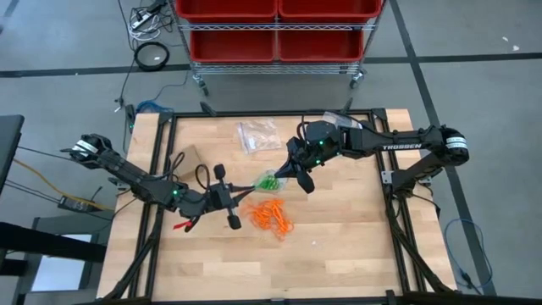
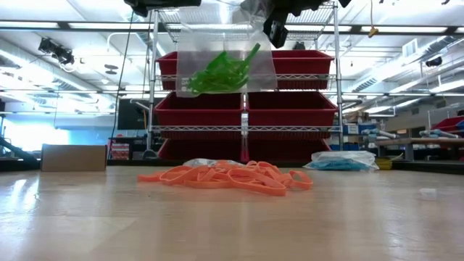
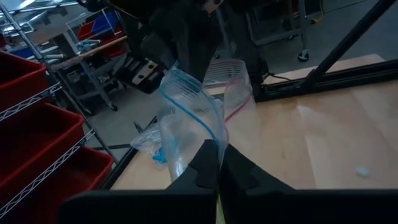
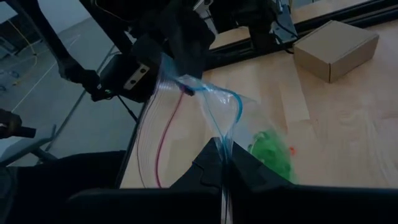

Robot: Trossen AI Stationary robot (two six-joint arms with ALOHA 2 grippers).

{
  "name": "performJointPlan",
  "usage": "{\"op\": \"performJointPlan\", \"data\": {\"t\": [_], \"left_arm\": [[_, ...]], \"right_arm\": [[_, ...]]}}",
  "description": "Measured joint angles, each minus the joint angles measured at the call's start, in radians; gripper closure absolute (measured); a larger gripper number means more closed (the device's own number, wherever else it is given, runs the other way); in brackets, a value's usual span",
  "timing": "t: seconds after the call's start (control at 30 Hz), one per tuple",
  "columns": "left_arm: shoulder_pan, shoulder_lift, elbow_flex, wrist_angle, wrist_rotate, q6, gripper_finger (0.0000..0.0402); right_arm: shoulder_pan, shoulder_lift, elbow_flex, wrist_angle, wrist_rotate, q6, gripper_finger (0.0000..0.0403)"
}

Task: Sort rubber bands
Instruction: Close the transparent zip bag

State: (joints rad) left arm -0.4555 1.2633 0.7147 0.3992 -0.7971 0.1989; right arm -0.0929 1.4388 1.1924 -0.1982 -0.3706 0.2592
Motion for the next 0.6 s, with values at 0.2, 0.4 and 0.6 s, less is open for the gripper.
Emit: {"op": "performJointPlan", "data": {"t": [0.2, 0.4, 0.6], "left_arm": [[-0.011, 0.000, 0.000, -0.053, -0.001, -0.023, 0.0399], [-0.011, 0.000, 0.000, -0.104, 0.015, -0.101, 0.0400], [-0.011, 0.000, 0.000, -0.106, 0.026, -0.102, 0.0400]], "right_arm": [[0.000, 0.000, 0.000, -0.014, -0.002, -0.008, 0.0403], [-0.008, 0.000, 0.000, -0.094, -0.007, -0.033, 0.0402], [0.021, 0.000, 0.000, -0.020, -0.058, -0.062, 0.0366]]}}
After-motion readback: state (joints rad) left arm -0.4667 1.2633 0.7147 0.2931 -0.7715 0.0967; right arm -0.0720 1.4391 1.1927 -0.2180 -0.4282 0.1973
